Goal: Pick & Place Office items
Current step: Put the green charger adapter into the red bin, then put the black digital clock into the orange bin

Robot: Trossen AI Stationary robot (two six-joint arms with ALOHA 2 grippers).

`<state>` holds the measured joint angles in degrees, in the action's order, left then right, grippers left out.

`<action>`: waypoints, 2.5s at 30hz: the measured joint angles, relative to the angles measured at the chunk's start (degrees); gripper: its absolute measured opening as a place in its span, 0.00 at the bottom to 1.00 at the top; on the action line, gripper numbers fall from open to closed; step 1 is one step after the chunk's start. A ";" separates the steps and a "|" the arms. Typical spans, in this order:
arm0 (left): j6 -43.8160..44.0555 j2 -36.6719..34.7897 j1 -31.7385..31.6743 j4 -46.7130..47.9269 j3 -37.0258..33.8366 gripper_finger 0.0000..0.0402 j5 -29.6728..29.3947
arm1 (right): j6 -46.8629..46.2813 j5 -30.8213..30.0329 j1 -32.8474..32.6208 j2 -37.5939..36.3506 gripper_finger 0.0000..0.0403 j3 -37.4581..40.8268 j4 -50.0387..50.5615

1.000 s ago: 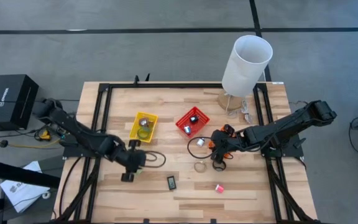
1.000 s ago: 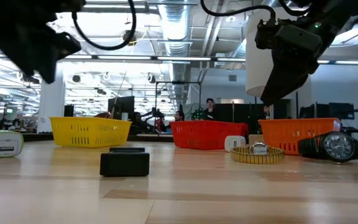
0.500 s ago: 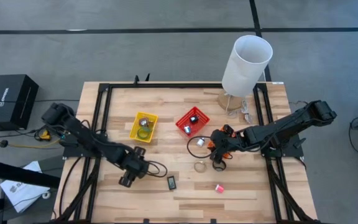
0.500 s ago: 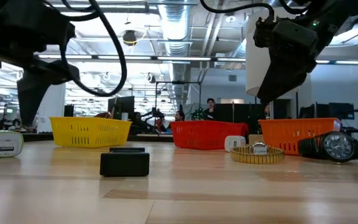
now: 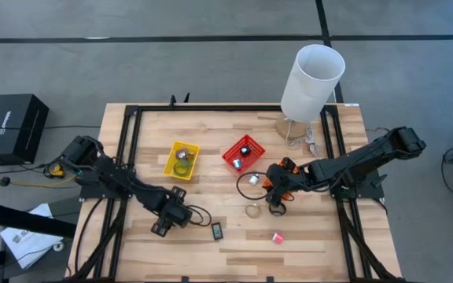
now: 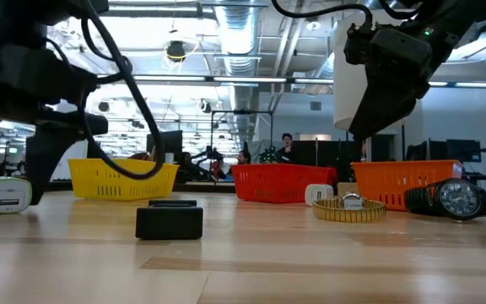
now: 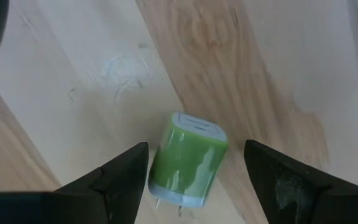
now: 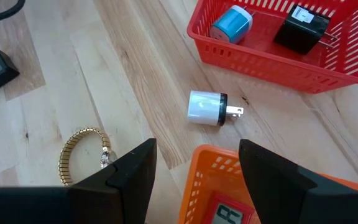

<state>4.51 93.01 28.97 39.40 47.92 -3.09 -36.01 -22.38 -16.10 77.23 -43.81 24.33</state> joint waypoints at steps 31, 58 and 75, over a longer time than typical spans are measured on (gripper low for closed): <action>-7.81 0.15 -11.29 -20.68 7.24 0.33 -8.96 | 1.98 0.06 0.09 0.00 0.54 0.00 0.03; -10.25 10.29 -34.54 -61.19 7.53 0.35 -10.58 | 12.65 -0.01 2.94 0.00 0.54 0.00 -8.28; -9.92 16.53 -37.52 -61.31 7.48 0.48 -10.60 | 12.63 0.01 3.04 0.00 0.54 0.00 -8.32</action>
<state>-5.41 109.54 -8.54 -21.91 55.40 -13.69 -23.38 -22.37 -13.06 77.23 -43.81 16.01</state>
